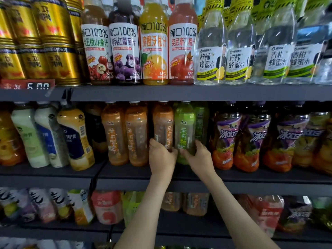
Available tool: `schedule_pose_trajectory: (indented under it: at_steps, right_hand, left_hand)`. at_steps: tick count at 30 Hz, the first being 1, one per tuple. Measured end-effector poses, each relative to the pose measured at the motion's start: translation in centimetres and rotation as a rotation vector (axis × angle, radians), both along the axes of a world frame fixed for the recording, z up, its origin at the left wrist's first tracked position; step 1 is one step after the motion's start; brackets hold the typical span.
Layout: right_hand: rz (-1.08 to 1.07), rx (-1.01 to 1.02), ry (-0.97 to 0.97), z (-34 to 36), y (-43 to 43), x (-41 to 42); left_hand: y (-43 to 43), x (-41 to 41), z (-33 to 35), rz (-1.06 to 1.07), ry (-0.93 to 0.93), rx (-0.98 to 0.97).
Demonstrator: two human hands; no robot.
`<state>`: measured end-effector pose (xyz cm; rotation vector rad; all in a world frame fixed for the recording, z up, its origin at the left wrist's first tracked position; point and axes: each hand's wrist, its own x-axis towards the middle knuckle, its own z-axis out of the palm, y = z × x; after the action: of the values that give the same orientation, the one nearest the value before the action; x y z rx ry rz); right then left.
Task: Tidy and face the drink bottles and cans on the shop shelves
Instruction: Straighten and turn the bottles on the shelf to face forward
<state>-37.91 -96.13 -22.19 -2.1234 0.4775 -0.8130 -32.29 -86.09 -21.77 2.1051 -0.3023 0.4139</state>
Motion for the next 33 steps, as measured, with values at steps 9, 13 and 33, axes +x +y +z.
schedule_pose_trajectory:
  at_steps: [9,13,33]
  right_hand:
    - [0.034,-0.058,0.028,-0.3,0.9,0.7]
    - [0.028,-0.076,0.028,0.1,1.2,-0.5]
    - [-0.273,0.01,-0.029,0.4,-11.6,-10.6]
  left_hand:
    - [3.1,-1.3,-0.2,0.073,-0.17,0.23]
    - [3.1,-2.9,0.8,0.148,-0.195,0.311]
    - [-11.8,-9.9,1.4,-0.269,0.049,0.039]
